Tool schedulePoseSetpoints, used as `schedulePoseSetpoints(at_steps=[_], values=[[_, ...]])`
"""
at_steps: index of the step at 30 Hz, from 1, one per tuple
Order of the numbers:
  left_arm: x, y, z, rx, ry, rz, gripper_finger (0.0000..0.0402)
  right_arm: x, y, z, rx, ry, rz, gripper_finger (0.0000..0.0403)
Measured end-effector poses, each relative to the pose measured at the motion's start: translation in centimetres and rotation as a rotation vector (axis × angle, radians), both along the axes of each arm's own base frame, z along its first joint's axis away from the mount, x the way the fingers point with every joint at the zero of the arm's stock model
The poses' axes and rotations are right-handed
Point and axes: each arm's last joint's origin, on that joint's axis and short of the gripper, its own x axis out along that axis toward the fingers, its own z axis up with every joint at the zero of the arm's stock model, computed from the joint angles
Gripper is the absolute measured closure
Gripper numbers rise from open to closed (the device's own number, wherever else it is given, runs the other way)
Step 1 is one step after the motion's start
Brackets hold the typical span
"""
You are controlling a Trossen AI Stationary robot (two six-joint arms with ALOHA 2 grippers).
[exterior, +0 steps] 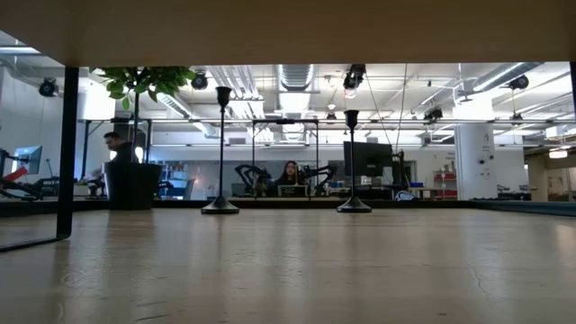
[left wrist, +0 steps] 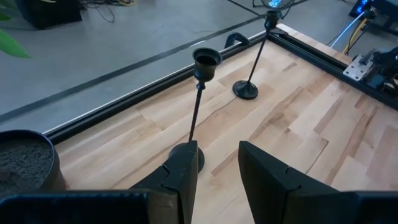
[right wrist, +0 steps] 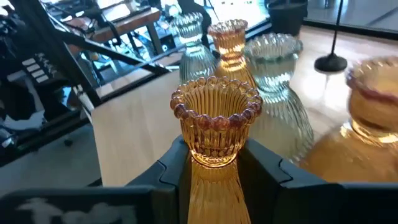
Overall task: Pick & Place candle stick holders
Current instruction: Put the orange glass candle holder on the shelf
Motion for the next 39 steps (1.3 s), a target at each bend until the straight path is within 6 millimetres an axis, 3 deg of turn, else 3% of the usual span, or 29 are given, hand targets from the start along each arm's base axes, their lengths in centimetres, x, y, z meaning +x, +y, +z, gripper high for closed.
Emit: schedulePoseSetpoints(at_steps=[11,17,39], values=[[0.1,-0.1,-0.1,0.007,0.039,-0.072,0.0282,1.4,1.1,-0.8,0.080,-0.037,0.031,0.0308],[0.1,-0.1,-0.1,0.015,0.045,-0.078,0.0282,2.3,1.6,-1.0,0.025,-0.045,0.074,0.0308],[0.1,-0.2,-0.1,0.011,0.046,-0.083,0.0282,3.6,0.4,-1.4,-0.007,-0.025,0.040,0.0309]])
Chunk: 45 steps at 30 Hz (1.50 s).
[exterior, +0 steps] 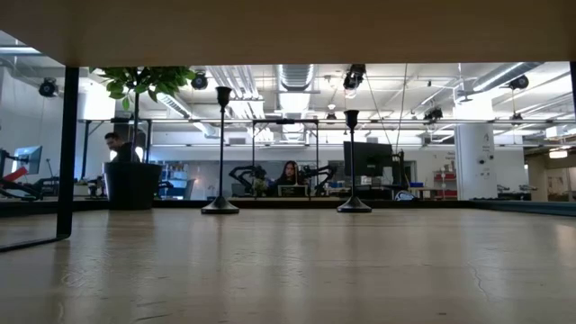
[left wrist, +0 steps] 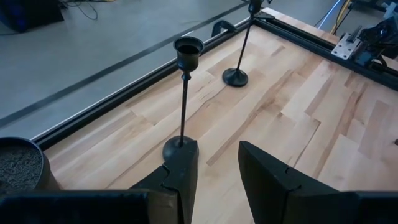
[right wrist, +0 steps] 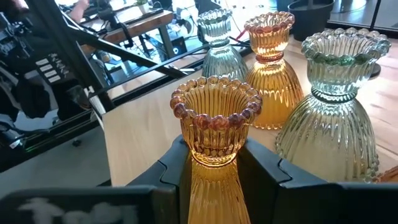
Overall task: Pick & Place candle stick holders
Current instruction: Put the orange glass candle holder on the shelf
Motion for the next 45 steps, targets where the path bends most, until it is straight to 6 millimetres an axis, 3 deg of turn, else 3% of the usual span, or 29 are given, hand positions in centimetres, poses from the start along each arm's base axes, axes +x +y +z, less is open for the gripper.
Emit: schedulePoseSetpoints(at_steps=[20,45], values=[[0.02,-0.05,-0.02,-0.013,0.002,-0.018,0.0282,-0.14,-0.45,-0.30,-0.026,0.028,-0.021,0.0309],[0.03,-0.06,-0.03,-0.020,0.000,-0.018,0.0282,-0.48,-0.14,-0.36,0.028,0.017,-0.020,0.0254]])
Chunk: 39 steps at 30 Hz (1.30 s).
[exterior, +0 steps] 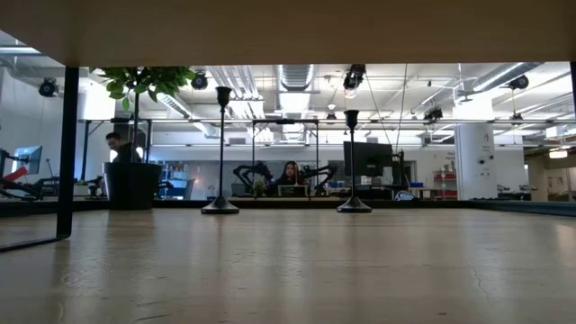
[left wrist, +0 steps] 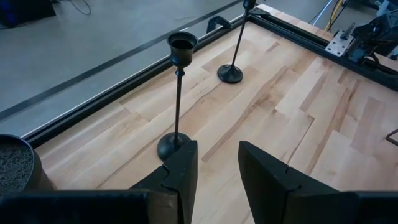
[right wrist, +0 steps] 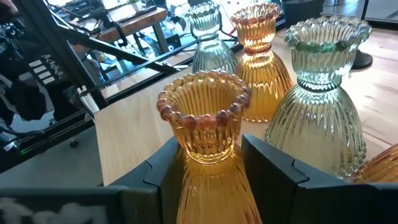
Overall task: Pick & Place candle stick holders
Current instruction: Put the orange glass candle holder on the shelf
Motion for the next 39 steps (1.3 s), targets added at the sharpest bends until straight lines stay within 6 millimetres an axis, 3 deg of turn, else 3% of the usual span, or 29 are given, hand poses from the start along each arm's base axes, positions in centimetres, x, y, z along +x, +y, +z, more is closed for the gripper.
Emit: schedulePoseSetpoints(at_steps=[12,25,39], values=[[0.00,0.00,0.00,-0.002,0.000,0.000,0.0282,-0.04,0.05,-0.26,0.008,0.008,0.003,0.0205],[0.01,-0.01,0.00,-0.003,-0.001,-0.001,0.0282,-0.22,0.21,-0.21,0.003,-0.003,-0.002,0.0205],[0.03,-0.05,-0.02,-0.018,-0.003,-0.011,0.0282,-0.19,0.17,-0.13,0.001,-0.005,-0.004,0.0231]])
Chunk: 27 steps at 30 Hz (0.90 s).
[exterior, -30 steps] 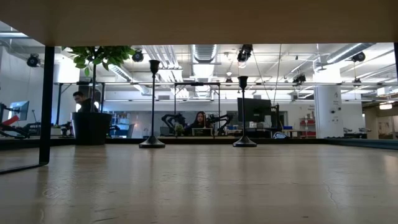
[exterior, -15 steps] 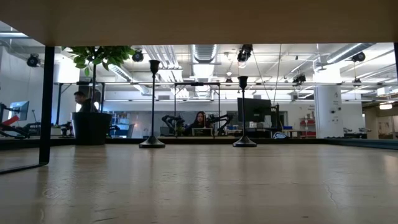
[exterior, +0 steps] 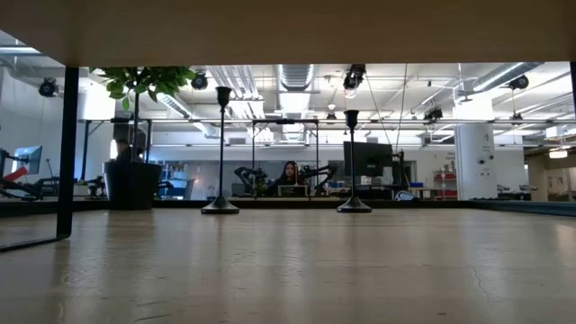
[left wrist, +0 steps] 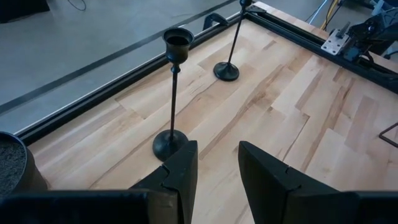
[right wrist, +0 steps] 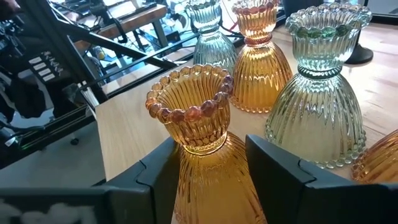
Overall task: Pick & Place candle stick holders
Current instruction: Put the orange glass candle holder on the shelf, then put the top left black candle holder on the shelf
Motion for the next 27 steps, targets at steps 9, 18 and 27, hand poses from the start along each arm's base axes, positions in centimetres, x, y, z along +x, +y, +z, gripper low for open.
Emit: schedulePoseSetpoints(at_steps=[9,18,27], values=[[0.00,0.00,0.00,0.000,0.000,0.000,0.0282,0.06,0.09,0.42,0.016,-0.011,-0.001,0.0203],[0.02,-0.07,-0.03,-0.015,0.003,-0.021,0.0282,-0.21,0.35,0.42,0.021,-0.013,0.006,0.0178],[0.02,-0.06,-0.03,-0.015,0.003,-0.020,0.0282,-0.78,0.86,0.41,0.021,-0.012,0.023,0.0177]])
